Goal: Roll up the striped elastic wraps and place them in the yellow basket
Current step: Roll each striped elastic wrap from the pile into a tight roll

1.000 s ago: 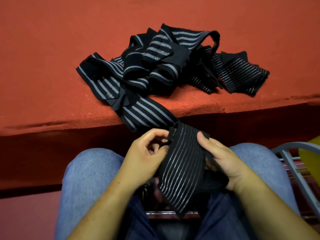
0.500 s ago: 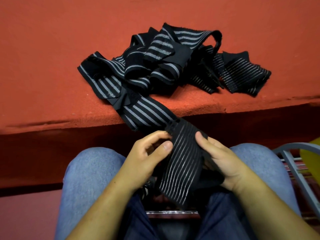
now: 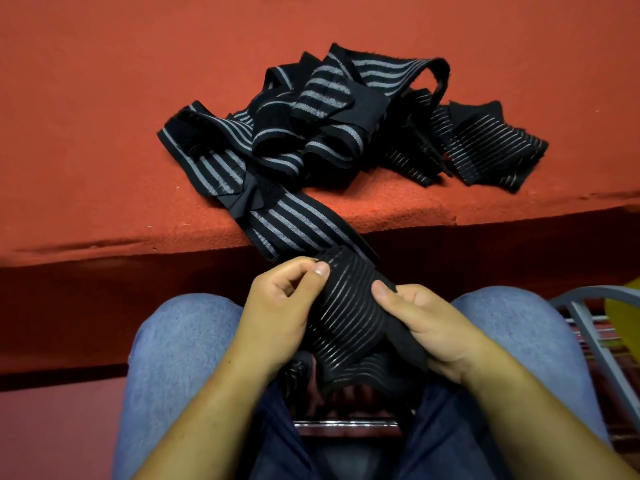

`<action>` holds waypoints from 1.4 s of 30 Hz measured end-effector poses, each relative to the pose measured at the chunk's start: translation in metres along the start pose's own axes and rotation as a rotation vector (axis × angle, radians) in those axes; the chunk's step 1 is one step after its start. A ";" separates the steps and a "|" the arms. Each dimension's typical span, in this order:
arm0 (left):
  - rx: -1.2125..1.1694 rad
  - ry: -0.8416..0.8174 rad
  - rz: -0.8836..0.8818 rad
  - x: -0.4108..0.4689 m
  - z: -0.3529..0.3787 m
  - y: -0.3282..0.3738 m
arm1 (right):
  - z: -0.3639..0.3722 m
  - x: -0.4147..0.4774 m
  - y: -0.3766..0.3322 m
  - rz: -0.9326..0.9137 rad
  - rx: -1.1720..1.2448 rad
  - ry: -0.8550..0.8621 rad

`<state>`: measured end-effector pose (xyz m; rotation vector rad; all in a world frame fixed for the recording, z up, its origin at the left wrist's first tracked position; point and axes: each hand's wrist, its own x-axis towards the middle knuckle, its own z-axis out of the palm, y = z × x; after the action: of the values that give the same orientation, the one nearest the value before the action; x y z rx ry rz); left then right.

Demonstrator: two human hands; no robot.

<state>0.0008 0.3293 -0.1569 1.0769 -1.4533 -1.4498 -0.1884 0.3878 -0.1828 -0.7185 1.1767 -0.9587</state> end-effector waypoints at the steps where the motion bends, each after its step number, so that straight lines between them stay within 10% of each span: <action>1: -0.025 0.033 -0.009 0.001 -0.001 0.000 | 0.001 -0.001 -0.003 -0.007 0.036 -0.001; 22: -0.697 0.084 -0.065 0.012 -0.026 0.001 | -0.003 0.003 -0.021 -0.074 0.296 0.414; 42: -1.057 -0.135 -0.281 0.005 -0.046 0.003 | -0.014 0.010 -0.006 -0.295 0.310 0.260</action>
<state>0.0433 0.3099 -0.1531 0.5009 -0.4232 -2.1291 -0.2028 0.3759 -0.1854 -0.5355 1.1272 -1.4811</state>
